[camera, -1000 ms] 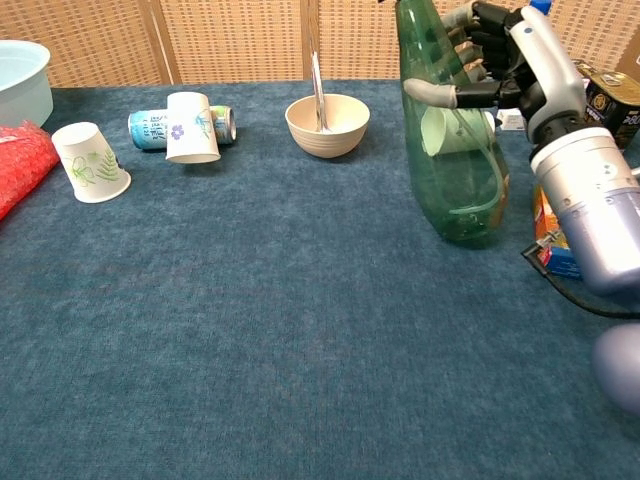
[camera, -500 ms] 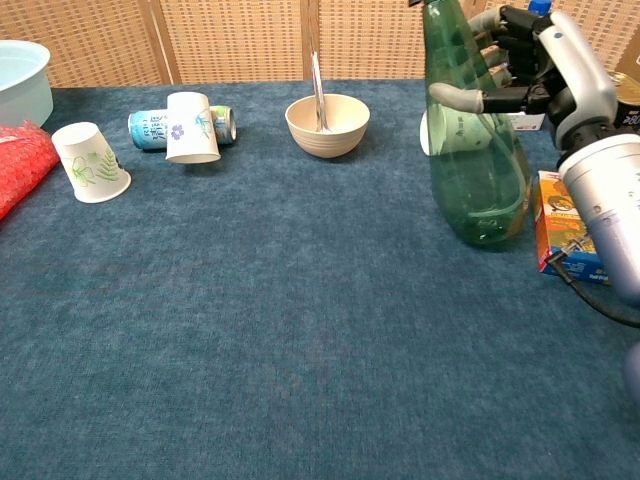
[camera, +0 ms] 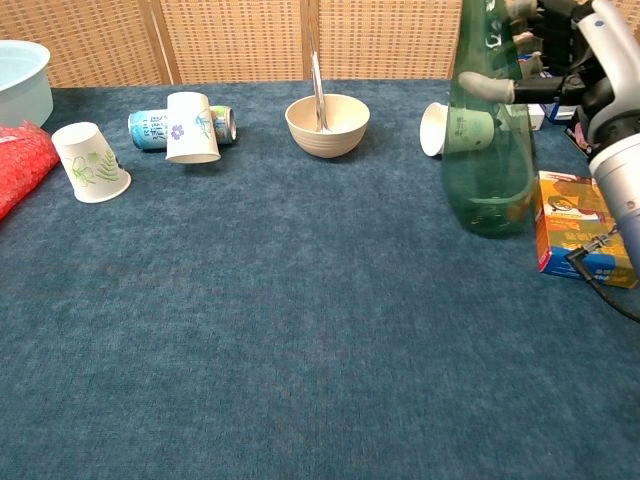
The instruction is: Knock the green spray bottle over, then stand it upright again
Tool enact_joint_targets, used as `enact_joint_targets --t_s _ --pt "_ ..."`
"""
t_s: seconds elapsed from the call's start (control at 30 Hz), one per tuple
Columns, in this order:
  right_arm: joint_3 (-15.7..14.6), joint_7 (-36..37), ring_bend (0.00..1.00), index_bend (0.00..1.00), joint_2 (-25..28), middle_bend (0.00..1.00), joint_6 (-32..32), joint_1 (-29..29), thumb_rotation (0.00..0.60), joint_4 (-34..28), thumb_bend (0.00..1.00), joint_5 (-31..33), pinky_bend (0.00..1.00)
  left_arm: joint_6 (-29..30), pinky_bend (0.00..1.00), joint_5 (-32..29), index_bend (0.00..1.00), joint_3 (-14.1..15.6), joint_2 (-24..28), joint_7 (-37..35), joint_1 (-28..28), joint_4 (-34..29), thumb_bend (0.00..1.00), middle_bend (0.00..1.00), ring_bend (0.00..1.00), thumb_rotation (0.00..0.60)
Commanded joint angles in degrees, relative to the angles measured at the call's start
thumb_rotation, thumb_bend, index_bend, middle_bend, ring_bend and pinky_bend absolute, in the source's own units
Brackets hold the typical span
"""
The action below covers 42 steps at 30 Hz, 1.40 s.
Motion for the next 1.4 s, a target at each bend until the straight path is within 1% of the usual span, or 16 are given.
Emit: enact_joint_targets --t_s 0.03,0.13,0.4,0.53,0.67,1.03,1.13,1.4 --pt "0.09 -0.05 0.42 0.57 1.00 0.44 -0.28 -0.95 0.600 -2.15 0.15 0.53 0.47 0.05 0.09 0.05 0.04 -0.01 0.01 0.06 -0.03 -0.04 0.17 0.00 0.00 0.314" --pt "0.17 -0.46 0.42 0.57 1.35 0.44 -0.58 -1.20 0.600 -3.74 0.15 0.70 0.47 0.06 0.09 0.07 0.04 0.01 0.02 0.08 -0.05 -0.08 0.17 0.00 0.00 0.311" --pt "0.28 -1.15 0.41 0.56 1.49 0.44 -0.89 -1.35 0.600 -4.33 0.15 0.62 0.44 0.13 0.09 -0.07 0.04 0.13 0.10 -0.12 0.07 0.04 0.17 0.00 0.00 0.318" --pt "0.36 -1.39 0.40 0.54 1.64 0.42 -0.63 -1.64 0.600 -4.18 0.15 0.55 0.40 -0.03 0.09 -0.11 0.04 0.13 0.07 -0.33 -0.06 0.16 0.17 0.00 0.00 0.311" --pt "0.39 -2.16 0.39 0.51 2.18 0.41 -0.14 -1.87 0.599 -4.66 0.15 0.17 0.38 -0.30 0.09 0.01 0.04 0.05 -0.20 -0.51 -0.40 0.29 0.17 0.00 0.00 0.318" --pt "0.52 -4.04 0.36 0.47 3.70 0.38 -0.30 -2.32 0.494 -6.33 0.15 0.06 0.33 -0.40 0.09 0.18 0.04 0.07 -0.40 -0.69 -0.70 0.33 0.17 0.00 0.00 0.316" --pt "0.44 -4.32 0.35 0.44 4.05 0.38 -0.56 -2.45 0.480 -6.66 0.15 0.07 0.31 -0.39 0.09 0.31 0.04 0.12 -0.39 -0.78 -0.75 0.29 0.17 0.00 0.00 0.316" --pt "0.07 -4.90 0.35 0.44 4.47 0.38 -0.54 -2.93 0.468 -7.03 0.15 -0.15 0.30 -0.39 0.09 0.53 0.04 0.20 -0.46 -0.60 -0.87 0.23 0.17 0.00 0.00 0.316"
